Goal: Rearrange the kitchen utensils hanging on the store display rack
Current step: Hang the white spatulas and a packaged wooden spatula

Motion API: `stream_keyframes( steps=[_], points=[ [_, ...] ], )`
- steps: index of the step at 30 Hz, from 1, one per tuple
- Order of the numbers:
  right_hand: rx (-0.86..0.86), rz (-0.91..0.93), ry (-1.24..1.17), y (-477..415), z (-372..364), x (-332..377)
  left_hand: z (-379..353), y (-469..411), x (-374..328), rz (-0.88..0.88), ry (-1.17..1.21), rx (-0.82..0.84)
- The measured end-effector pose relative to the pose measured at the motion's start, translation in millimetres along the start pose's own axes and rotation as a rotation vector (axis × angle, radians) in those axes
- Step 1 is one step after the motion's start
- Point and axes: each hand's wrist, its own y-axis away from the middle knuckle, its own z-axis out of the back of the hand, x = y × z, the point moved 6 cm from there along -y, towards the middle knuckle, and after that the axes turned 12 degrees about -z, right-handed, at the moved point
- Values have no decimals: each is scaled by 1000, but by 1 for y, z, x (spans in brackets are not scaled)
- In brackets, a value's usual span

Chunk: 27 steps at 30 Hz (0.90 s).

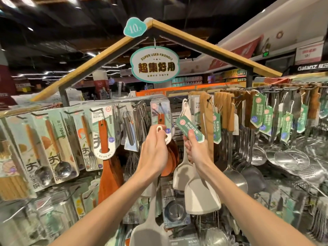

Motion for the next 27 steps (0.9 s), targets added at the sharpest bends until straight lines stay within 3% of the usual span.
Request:
stream_keyframes(
  steps=[8,19,27],
  points=[
    [9,152,-96,10,4,21,-3,-4,4,15,15,3],
    [12,120,-118,4,3,17,-11,-11,-3,-13,4,13],
    [-12,25,4,-27,-2,6,-2,-22,-9,-29,-19,17]
  ],
)
